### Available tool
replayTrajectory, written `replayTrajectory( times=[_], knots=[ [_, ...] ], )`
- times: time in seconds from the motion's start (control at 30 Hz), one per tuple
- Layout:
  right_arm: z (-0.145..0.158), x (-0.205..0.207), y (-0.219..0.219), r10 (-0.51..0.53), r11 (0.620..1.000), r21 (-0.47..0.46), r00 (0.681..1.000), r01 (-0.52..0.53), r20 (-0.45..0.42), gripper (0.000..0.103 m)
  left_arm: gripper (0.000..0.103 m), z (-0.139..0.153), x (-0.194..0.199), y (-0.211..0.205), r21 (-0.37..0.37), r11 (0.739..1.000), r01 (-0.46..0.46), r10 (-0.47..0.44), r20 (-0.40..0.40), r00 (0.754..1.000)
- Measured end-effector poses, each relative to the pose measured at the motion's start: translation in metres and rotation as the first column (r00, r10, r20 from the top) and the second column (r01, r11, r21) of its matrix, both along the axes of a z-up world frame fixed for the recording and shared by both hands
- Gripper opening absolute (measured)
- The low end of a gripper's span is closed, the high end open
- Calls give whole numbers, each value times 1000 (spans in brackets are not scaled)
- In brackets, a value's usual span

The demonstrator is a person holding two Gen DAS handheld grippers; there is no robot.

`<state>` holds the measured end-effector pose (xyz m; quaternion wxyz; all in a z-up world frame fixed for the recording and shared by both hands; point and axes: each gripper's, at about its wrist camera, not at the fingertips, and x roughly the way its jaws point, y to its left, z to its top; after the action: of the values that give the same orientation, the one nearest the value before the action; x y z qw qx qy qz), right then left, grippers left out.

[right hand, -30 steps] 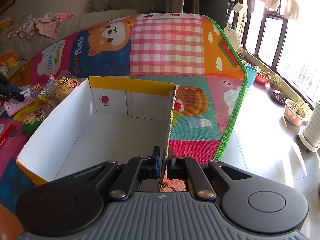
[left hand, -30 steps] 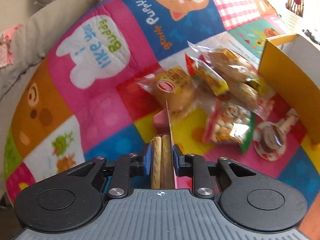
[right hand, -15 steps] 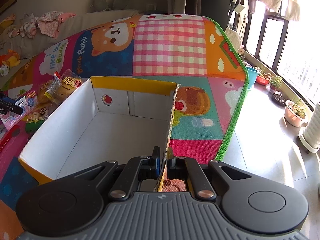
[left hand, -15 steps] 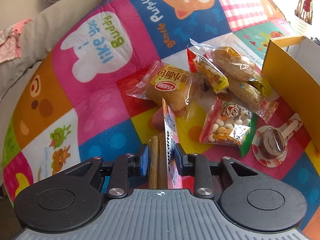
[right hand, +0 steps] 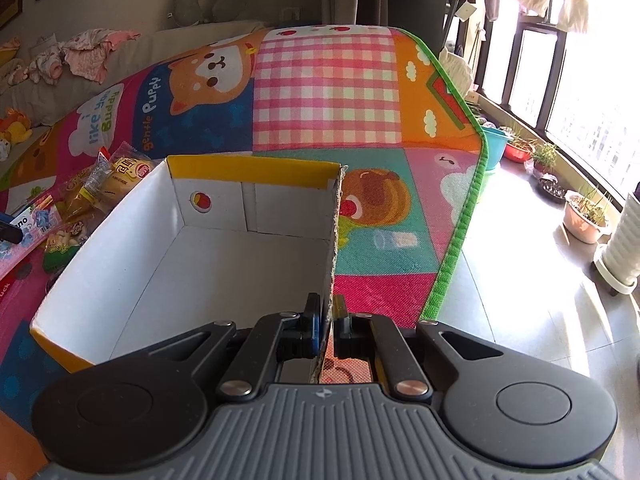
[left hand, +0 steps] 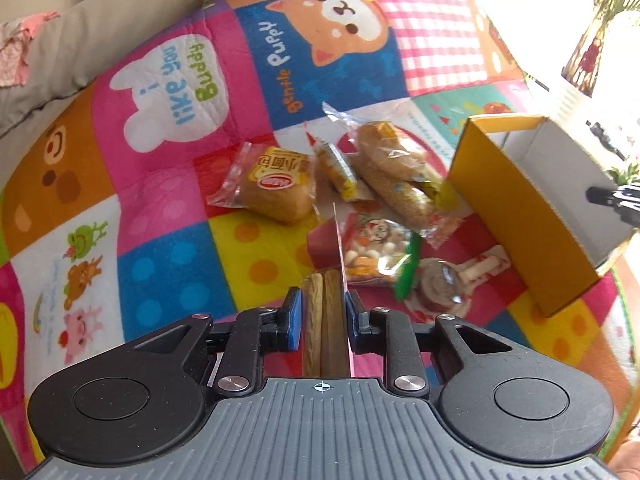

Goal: Organize objects
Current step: 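Carry the Volcano packet into the yellow box and open the left tool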

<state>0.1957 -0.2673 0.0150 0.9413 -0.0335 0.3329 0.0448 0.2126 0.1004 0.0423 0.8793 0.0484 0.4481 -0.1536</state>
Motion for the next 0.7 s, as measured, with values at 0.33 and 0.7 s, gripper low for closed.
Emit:
replayTrajectory(
  times=[0.33,0.7],
  knots=[
    [3,-7,-1,3,1000,18,1000,-4,21,6,25,79,-33,-35,-295,955,32,-24,29,999],
    [8,-12,-3,-10,999,53,999,7,43,6,26,94,2,-136,-385,917,104,-50,147,988]
  ],
)
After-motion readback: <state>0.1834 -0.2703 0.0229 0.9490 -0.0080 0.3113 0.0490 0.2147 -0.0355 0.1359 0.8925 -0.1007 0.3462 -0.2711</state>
